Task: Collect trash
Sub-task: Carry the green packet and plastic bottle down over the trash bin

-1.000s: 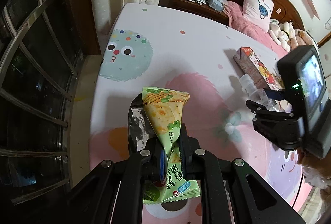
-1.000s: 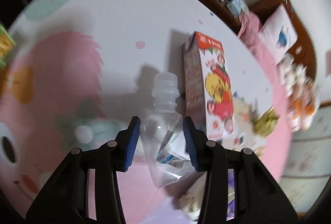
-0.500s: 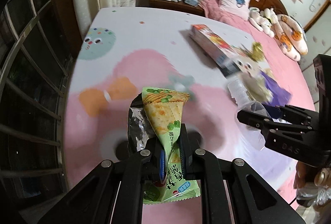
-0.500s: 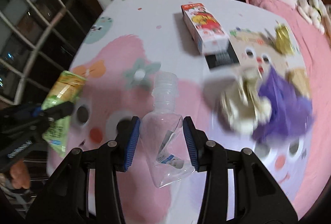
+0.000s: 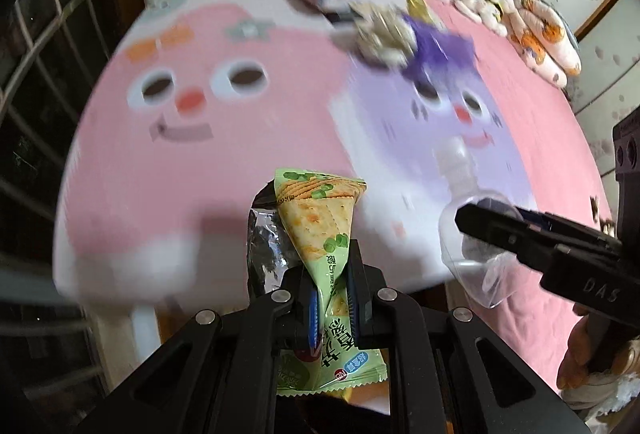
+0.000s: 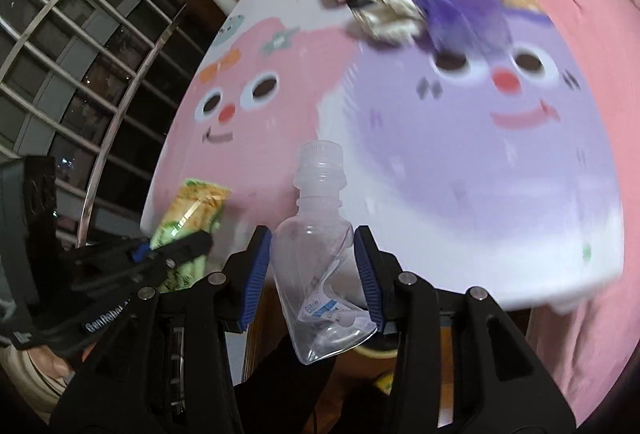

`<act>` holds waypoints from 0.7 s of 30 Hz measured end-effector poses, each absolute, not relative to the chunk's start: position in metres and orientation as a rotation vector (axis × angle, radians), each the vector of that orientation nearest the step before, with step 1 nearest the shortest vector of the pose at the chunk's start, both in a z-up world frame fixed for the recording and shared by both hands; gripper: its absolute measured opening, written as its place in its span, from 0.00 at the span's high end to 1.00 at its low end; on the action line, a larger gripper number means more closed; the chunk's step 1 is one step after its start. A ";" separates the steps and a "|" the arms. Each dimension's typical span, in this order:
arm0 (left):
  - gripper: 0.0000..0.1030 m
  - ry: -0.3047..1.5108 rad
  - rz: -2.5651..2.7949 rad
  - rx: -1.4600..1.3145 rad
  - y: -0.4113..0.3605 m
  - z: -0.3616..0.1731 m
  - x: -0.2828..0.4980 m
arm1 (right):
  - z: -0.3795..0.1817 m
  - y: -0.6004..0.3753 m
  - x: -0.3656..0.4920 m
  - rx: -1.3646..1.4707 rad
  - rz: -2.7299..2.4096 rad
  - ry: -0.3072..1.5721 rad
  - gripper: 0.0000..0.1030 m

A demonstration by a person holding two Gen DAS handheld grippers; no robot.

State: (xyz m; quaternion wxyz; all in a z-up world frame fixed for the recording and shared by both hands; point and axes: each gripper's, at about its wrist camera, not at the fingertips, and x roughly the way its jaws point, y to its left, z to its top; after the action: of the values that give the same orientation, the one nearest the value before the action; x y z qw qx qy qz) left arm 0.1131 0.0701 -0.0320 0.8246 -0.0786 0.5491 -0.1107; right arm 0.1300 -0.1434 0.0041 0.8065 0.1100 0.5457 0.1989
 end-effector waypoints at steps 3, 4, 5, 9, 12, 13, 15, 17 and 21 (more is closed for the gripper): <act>0.90 1.210 -0.247 -0.162 0.047 -0.054 0.067 | -0.007 -0.163 0.090 0.260 0.430 1.184 0.62; 0.90 1.226 -0.249 -0.158 0.043 -0.061 0.056 | -0.012 -0.168 0.082 0.268 0.428 1.190 0.62; 0.90 1.246 -0.251 -0.153 0.036 -0.069 0.043 | -0.017 -0.175 0.069 0.276 0.424 1.194 0.62; 0.90 1.308 -0.267 -0.132 0.019 -0.099 0.003 | -0.053 -0.193 0.023 0.319 0.393 1.233 0.62; 0.90 1.335 -0.281 -0.110 0.012 -0.121 -0.009 | -0.094 -0.201 0.002 0.385 0.356 1.283 0.62; 0.90 1.345 -0.281 -0.099 0.010 -0.132 -0.014 | -0.107 -0.202 -0.003 0.403 0.344 1.293 0.62; 0.89 1.363 -0.286 -0.087 0.006 -0.155 -0.021 | -0.146 -0.205 -0.016 0.446 0.303 1.317 0.62; 0.89 1.375 -0.290 -0.077 0.004 -0.184 -0.026 | -0.181 -0.205 -0.023 0.469 0.269 1.333 0.61; 0.89 1.400 -0.289 -0.065 -0.004 -0.244 -0.025 | -0.261 -0.206 -0.034 0.527 0.211 1.357 0.61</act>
State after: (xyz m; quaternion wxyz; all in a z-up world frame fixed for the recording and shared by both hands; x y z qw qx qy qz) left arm -0.0247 -0.0041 -0.2440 0.7547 -0.0300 0.6418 -0.1327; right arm -0.0343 -0.2059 -0.2610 0.7415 0.2404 0.6189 0.0965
